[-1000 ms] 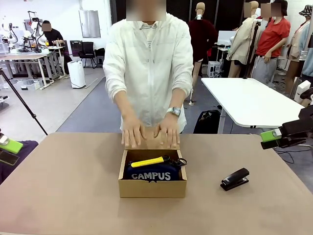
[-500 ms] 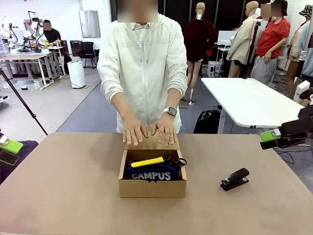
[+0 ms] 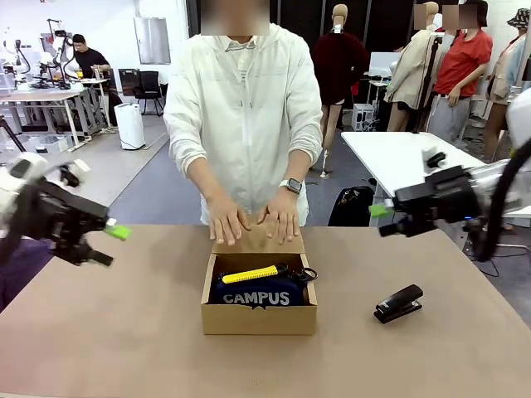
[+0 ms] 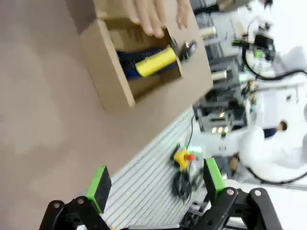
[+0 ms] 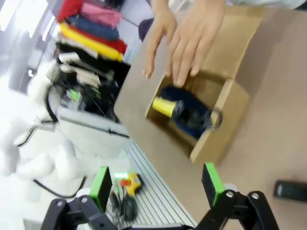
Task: Pack the items into the box.
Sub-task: Close the Mailer Box.
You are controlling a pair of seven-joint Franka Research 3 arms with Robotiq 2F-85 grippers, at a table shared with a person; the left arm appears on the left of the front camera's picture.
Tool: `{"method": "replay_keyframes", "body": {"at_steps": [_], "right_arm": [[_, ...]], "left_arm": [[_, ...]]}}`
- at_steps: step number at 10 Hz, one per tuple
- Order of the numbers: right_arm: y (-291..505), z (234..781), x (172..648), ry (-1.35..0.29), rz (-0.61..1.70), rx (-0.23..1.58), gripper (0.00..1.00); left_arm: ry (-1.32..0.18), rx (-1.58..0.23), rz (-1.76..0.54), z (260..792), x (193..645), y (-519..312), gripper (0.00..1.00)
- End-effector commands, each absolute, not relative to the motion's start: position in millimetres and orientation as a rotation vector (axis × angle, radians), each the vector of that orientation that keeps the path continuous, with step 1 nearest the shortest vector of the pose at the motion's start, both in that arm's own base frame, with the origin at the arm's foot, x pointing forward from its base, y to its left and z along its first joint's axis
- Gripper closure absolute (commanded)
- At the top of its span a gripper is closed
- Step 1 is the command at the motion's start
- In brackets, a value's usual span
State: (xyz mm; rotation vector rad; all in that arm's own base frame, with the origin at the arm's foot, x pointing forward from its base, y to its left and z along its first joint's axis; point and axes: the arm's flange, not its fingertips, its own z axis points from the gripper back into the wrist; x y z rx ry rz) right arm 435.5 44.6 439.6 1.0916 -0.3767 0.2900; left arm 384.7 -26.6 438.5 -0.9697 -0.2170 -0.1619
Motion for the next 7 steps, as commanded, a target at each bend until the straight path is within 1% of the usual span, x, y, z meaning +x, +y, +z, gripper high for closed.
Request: {"method": "replay_keyframes", "body": {"at_steps": [1,2,3,4,7], "right_arm": [[52.0,423.9,479.5,-0.391,0.164,1.188,0.0],[56.8,409.6,492.6,-0.365,0.126,1.186,0.0],[55.6,396.9,497.9,-0.287,0.138,1.123,0.0],[52.7,406.9,479.2,-0.358,0.176,1.165,0.0],[52.7,406.9,479.2,-0.358,0.176,1.165,0.0]], "left_arm": [[-0.315,-1.086,-0.027,391.8,427.8,-24.2,0.0],[-0.407,-1.102,0.017,366.0,438.8,-29.4,0.0],[-0.42,-1.224,0.096,355.4,446.8,-32.2,0.0],[-0.286,-1.047,0.012,372.8,426.9,-19.0,0.0],[-0.286,-1.047,0.012,372.8,426.9,-19.0,0.0]]}}
